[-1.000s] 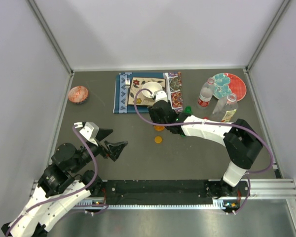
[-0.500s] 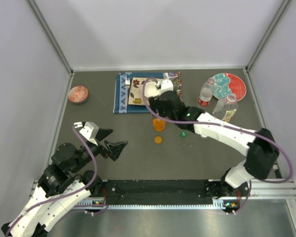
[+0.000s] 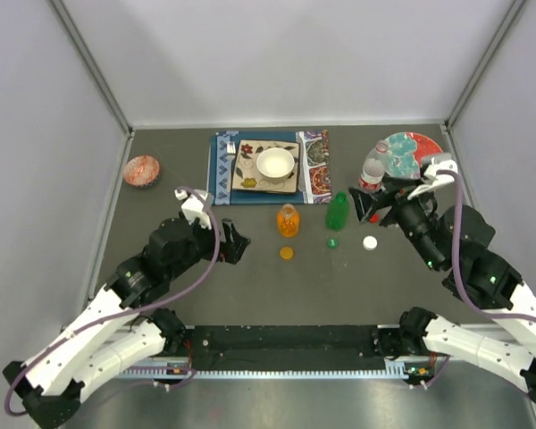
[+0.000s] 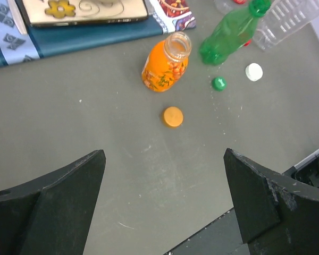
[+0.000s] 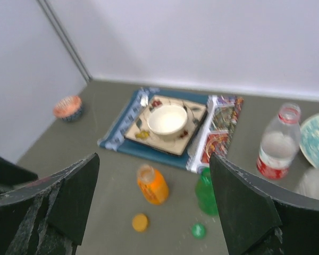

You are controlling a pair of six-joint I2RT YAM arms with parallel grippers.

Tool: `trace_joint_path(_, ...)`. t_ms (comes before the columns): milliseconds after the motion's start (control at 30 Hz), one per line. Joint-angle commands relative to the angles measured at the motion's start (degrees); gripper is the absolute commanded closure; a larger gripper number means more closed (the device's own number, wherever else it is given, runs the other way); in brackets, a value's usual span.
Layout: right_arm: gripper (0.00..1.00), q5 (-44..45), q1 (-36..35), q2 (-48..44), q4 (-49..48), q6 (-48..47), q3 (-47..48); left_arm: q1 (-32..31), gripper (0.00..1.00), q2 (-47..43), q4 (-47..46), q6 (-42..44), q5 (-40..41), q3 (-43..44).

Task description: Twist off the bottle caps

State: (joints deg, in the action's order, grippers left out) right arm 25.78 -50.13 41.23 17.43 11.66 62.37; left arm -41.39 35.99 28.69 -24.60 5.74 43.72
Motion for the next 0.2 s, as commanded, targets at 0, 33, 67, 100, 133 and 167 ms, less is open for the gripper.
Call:
trace_joint_path(0, 0.15, 2.08, -0.14, -4.66, 7.17, 1.17, -5.76, 0.08, 0.01, 1.72, -3.44, -3.18, 0.33, 1.19)
trace_joint_path(33, 0.15, 2.17, -0.14, -6.15, 7.79, 1.17, -6.29, 0.08, 0.01, 1.54, -4.25, -2.30, -1.76, 0.58)
trace_joint_path(67, 0.14, 2.17, -0.14, -6.60, 8.14, 1.17, -6.99, -0.01, 0.01, 1.28, -5.12, -1.25, -3.00, 0.22)
trace_joint_path(100, 0.14, 2.26, -0.14, -6.95, 8.84, 1.35, -7.26, 0.08, 0.01, 0.32, -5.74, -0.11, -3.45, -0.21)
trace_joint_path(133, 0.14, 2.43, -0.14, -7.13, 9.11, 1.35, -7.61, -0.01, 0.01, -0.12, -6.44, 0.16, -2.76, -0.74)
trace_joint_path(167, 0.14, 2.52, -0.14, -7.39, 9.37, 1.52, -8.13, 0.08, 0.01, -0.74, -6.54, 0.17, -2.49, -0.75)
